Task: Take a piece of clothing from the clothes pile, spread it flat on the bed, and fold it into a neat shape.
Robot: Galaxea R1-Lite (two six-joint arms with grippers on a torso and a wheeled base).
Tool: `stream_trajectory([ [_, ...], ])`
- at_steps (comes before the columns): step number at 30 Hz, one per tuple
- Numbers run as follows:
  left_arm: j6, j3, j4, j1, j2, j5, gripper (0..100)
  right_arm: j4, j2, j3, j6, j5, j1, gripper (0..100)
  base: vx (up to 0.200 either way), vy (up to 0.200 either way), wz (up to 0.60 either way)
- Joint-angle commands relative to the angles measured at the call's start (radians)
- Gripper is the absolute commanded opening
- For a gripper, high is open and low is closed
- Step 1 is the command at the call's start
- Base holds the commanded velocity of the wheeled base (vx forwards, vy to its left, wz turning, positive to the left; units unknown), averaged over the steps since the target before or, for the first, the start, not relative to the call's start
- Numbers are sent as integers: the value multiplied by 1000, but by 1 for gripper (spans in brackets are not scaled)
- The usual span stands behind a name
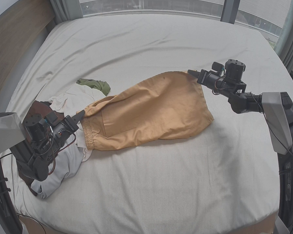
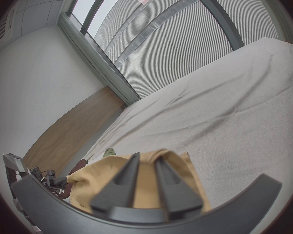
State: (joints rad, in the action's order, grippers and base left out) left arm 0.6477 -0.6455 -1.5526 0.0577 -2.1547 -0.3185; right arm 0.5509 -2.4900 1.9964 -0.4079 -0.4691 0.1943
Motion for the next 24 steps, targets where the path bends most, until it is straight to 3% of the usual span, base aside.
stream_trajectory([
  [1, 9, -42, 0, -19, -1, 30, 100, 0, -66, 4, 0, 41, 2, 100, 0, 0, 0],
  [4, 29, -68, 2, -29, 4, 67, 100, 0, -72, 4, 0, 50, 2, 100, 0, 0, 0],
  [12, 61, -28, 5, -29, 73, 55, 100, 14, 56, 4, -3, 86, 4, 100, 0, 0, 0],
  [17, 60, 47, 3, -4, 139, -14, 100, 67, 237, -284, -6, 70, 10, 100, 0, 0, 0],
  [24, 52, 170, 0, 44, 197, -126, 100, 258, 465, -783, -3, -6, 24, 100, 0, 0, 0],
])
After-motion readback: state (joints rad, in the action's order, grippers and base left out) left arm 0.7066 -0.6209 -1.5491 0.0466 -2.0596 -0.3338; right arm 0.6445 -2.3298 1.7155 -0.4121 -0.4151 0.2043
